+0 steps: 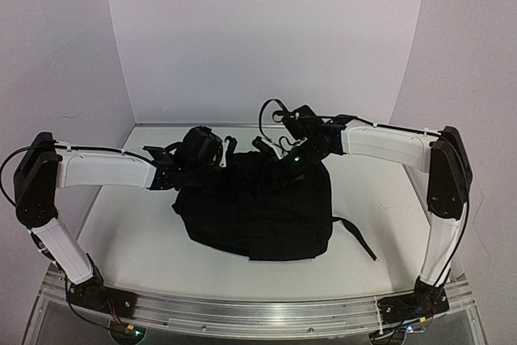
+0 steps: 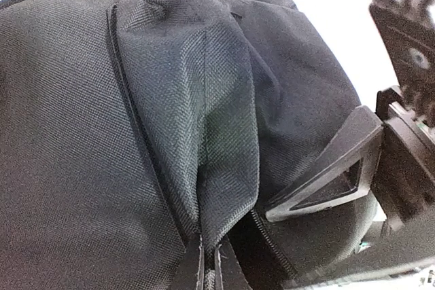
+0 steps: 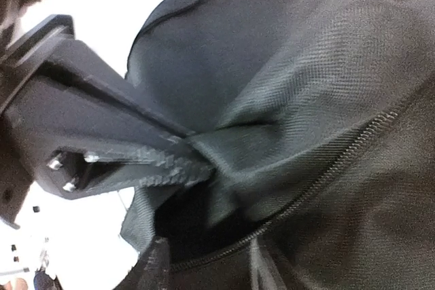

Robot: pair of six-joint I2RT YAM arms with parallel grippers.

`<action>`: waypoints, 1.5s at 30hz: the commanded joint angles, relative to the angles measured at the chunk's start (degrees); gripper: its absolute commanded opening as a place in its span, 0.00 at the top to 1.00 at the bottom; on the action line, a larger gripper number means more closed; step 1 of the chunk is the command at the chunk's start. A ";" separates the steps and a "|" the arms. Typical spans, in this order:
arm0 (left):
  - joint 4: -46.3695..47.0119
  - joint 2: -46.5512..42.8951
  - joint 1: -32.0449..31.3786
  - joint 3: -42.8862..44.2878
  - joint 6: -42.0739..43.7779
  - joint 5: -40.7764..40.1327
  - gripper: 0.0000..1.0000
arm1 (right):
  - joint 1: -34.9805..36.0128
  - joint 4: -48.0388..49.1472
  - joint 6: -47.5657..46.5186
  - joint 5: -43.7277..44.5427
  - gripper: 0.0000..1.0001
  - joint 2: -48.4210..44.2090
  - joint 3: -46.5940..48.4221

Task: Pack the student bag
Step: Zip the student bag at the center of the board.

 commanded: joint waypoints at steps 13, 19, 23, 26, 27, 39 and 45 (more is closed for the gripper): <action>-2.31 -4.76 2.17 3.33 6.19 3.69 0.97 | -9.78 -7.24 -6.27 7.94 0.41 0.71 13.20; -3.01 -4.86 2.17 3.42 6.09 3.84 0.95 | -9.78 -7.45 -5.65 4.29 0.43 5.14 17.36; -2.86 -4.50 2.17 3.44 6.00 4.24 0.95 | -9.76 -7.45 -6.30 4.27 0.44 8.82 20.20; -2.64 -4.33 2.16 3.43 5.92 4.49 0.95 | -9.73 -7.50 -6.36 3.15 0.47 11.40 21.91; -2.55 -4.22 2.16 3.43 5.92 4.57 0.95 | -9.73 -7.47 -6.32 2.81 0.48 11.96 22.30; -2.59 -3.50 2.17 3.70 6.09 4.48 0.94 | -9.68 -7.36 -5.08 -4.65 0.68 15.31 25.73; -2.92 -3.35 2.17 4.04 6.18 4.39 0.94 | -9.70 -7.62 -4.99 -4.46 0.73 15.37 25.79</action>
